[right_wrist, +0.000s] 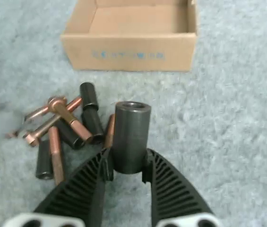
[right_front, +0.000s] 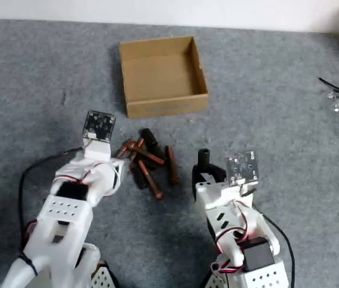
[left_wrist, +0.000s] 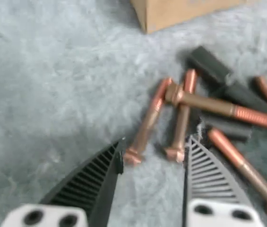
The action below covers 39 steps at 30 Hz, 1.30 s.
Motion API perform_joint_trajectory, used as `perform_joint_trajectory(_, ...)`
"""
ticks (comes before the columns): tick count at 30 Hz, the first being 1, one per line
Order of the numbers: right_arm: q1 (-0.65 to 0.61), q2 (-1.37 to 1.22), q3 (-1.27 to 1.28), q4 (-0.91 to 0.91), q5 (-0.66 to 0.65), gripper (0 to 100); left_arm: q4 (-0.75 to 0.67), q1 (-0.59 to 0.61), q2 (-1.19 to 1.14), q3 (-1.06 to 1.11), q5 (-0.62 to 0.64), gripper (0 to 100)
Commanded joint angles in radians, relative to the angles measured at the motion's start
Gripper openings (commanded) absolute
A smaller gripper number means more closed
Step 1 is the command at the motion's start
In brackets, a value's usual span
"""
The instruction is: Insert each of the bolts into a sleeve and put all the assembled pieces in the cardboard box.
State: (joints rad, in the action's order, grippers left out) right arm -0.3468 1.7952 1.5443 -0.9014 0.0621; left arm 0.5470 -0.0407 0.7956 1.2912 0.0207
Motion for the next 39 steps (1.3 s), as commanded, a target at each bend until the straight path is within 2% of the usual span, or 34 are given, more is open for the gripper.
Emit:
perform_joint_trajectory(1, 0.058, 0.019, 0.051, 0.074, -0.014, 0.3, -0.02, -0.013, 0.027, 0.038, -0.006, 21)
perform_joint_trajectory(5, 0.088, 0.019, 0.127, 0.154, -0.012, 0.3, -0.032, -0.004, 0.028, 0.048, 0.041, 20)
perform_joint_trajectory(8, 0.088, 0.019, 0.137, 0.157, -0.012, 0.3, -0.002, 0.004, 0.022, -0.061, 0.255, 20)
perform_joint_trajectory(13, 0.091, 0.019, 0.139, 0.157, -0.012, 0.3, 0.364, -0.061, 0.019, -0.392, 0.428, 20)
perform_joint_trajectory(15, 0.091, 0.019, 0.139, 0.159, -0.012, 0.3, 0.446, -0.099, 0.018, -0.507, 0.448, 20)
perform_joint_trajectory(20, 0.091, 0.019, 0.139, 0.16, -0.012, 0.3, 0.459, -0.185, -0.019, -0.651, 0.503, 20)
perform_joint_trajectory(27, 0.091, 0.019, 0.139, 0.16, -0.014, 0.3, 0.466, -0.202, -0.414, -0.771, 0.603, 20)
perform_joint_trajectory(31, 0.091, 0.019, 0.139, 0.16, -0.014, 0.3, 0.468, -0.237, -0.591, -0.82, 0.77, 21)
perform_joint_trajectory(36, 0.091, 0.019, 0.139, 0.16, -0.014, 0.3, 0.543, -0.239, -0.63, -0.862, 0.879, 21)
perform_joint_trajectory(39, 0.091, 0.019, 0.139, 0.16, -0.014, 0.3, 0.601, -0.239, -0.631, -0.885, 0.898, 20)
